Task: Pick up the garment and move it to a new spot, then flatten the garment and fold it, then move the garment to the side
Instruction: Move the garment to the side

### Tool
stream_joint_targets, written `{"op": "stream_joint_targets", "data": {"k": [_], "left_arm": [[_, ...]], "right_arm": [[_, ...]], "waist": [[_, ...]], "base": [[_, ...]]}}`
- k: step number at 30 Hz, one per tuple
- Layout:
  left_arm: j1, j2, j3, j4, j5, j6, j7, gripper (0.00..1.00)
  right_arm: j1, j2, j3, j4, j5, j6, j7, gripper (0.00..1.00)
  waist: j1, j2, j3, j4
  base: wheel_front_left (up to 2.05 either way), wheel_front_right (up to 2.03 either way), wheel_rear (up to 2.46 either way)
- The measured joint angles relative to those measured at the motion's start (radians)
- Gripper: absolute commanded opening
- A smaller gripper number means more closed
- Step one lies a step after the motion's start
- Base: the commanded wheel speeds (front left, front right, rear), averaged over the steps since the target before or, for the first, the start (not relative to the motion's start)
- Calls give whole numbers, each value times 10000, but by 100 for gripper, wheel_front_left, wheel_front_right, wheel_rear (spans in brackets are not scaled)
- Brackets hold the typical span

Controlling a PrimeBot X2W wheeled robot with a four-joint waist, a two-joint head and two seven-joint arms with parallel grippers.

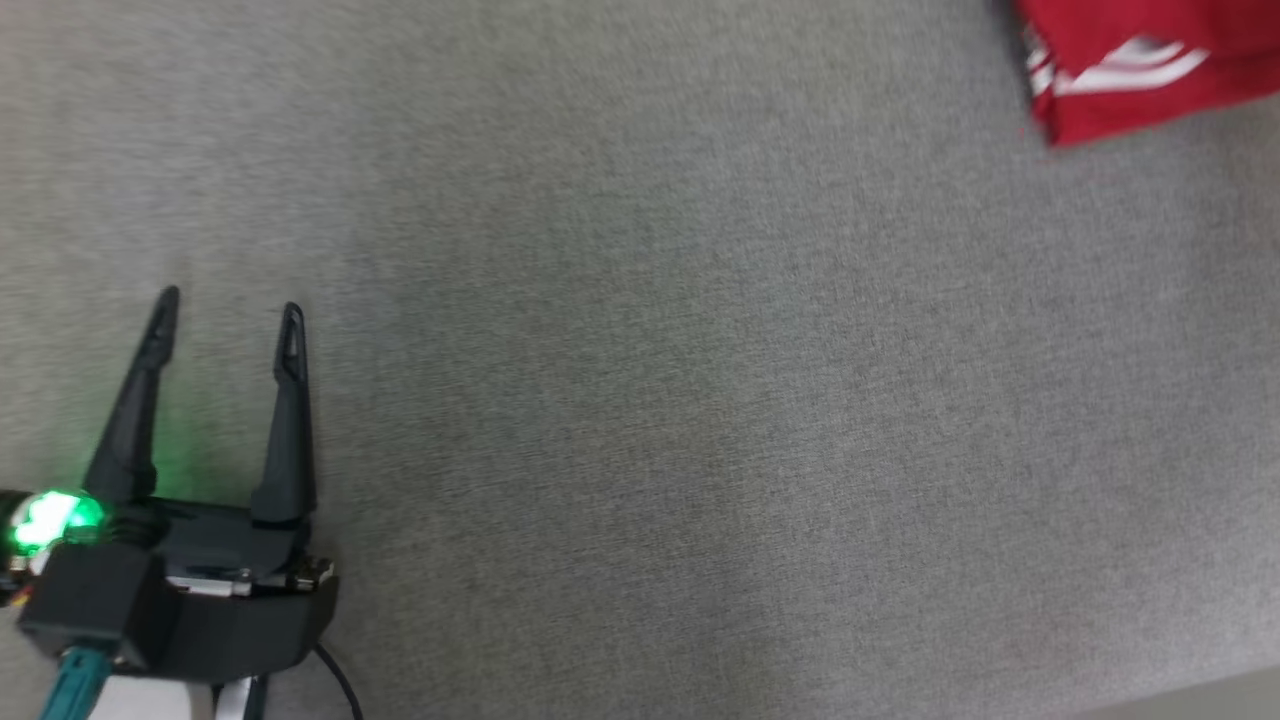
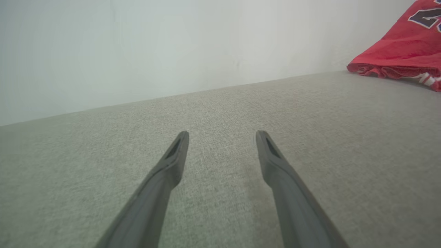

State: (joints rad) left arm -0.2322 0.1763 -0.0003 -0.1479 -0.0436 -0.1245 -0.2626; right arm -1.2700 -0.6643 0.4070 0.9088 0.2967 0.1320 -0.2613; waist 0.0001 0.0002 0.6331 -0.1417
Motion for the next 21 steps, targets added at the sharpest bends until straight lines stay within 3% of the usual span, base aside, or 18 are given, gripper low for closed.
{"op": "stream_joint_targets", "data": {"k": [9, 21], "left_arm": [[93, 305, 121, -1212, 105, -4, -13, 100], [531, 688, 433, -2383, 393, 50, -48, 100]], "right_arm": [[-1230, -598, 288, 238, -368, -2, 173, 0], [-1702, -619, 105, 265, -660, 0, 188, 0]], "waist": [[-2, -3, 820, -483], [-3, -3, 1349, -1212]], "base": [[0, 0, 0], [0, 0, 0]]}}
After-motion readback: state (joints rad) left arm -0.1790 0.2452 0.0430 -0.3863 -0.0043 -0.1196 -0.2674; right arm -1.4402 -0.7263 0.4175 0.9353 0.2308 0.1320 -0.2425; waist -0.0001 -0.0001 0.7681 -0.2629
